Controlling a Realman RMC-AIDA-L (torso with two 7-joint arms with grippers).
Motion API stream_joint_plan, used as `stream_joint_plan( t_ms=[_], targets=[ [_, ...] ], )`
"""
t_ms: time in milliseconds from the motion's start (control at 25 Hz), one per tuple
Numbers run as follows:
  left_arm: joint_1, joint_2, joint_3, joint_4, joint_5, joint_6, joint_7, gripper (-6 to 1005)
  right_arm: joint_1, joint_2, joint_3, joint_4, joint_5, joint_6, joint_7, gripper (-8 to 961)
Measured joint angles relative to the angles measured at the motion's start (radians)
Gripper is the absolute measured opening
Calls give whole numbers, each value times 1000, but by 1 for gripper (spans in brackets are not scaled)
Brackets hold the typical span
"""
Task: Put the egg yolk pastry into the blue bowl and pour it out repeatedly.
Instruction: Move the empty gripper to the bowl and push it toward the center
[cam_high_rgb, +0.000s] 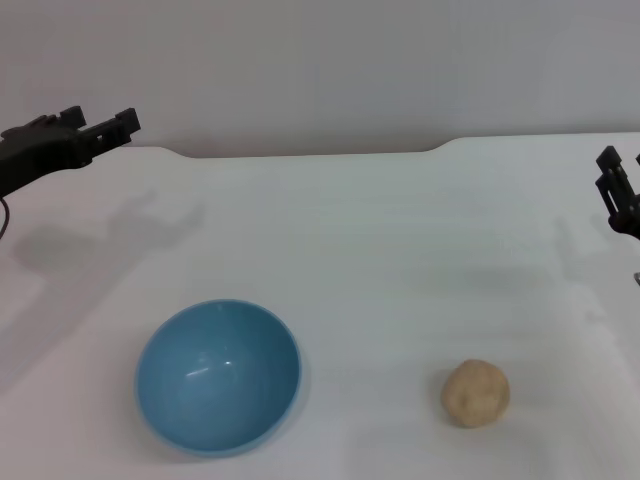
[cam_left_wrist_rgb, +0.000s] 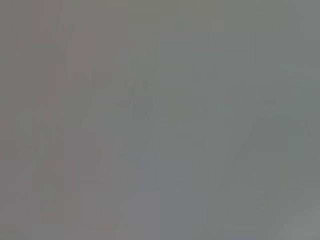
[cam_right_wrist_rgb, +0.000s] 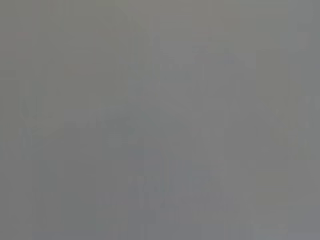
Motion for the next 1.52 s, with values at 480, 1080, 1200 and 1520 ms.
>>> stream_joint_plan(
  t_ms=[480,1080,1200,1520],
  targets=[
    [-10,-138,-389,137,841,329,-452,861,24,0,0,0,4,34,0,467],
    [-73,-255,-584,363,1354,692,-736,860,31,0,4,0,6,48,0,467],
    [-70,-258,-584,408,1415,739,-805,860,36,-1,8,0,7,50,0,467],
    [-75,-262,-572,475,1539,815,-931,860,38,-3,11,-2,8,59,0,466]
  ],
)
